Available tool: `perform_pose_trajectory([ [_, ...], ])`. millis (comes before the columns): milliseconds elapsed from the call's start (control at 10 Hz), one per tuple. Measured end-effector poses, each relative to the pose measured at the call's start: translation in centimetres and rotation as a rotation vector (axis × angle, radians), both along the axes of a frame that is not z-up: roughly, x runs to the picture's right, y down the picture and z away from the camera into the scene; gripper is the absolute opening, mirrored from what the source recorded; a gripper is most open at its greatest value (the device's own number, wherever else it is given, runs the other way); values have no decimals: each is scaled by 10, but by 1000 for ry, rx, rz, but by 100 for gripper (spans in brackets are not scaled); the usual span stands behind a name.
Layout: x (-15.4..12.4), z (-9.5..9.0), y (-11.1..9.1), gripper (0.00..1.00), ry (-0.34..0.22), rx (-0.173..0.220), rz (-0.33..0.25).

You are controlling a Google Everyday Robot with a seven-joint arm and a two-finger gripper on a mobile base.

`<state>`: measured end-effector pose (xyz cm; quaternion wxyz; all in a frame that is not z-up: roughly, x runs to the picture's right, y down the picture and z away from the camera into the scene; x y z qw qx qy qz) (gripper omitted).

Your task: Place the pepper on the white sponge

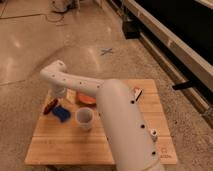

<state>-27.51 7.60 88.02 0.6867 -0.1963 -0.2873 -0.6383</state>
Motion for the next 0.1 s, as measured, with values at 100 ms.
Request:
perform_pose_trajectory([
  [100,-1,0,0,80,-1,-1,0],
])
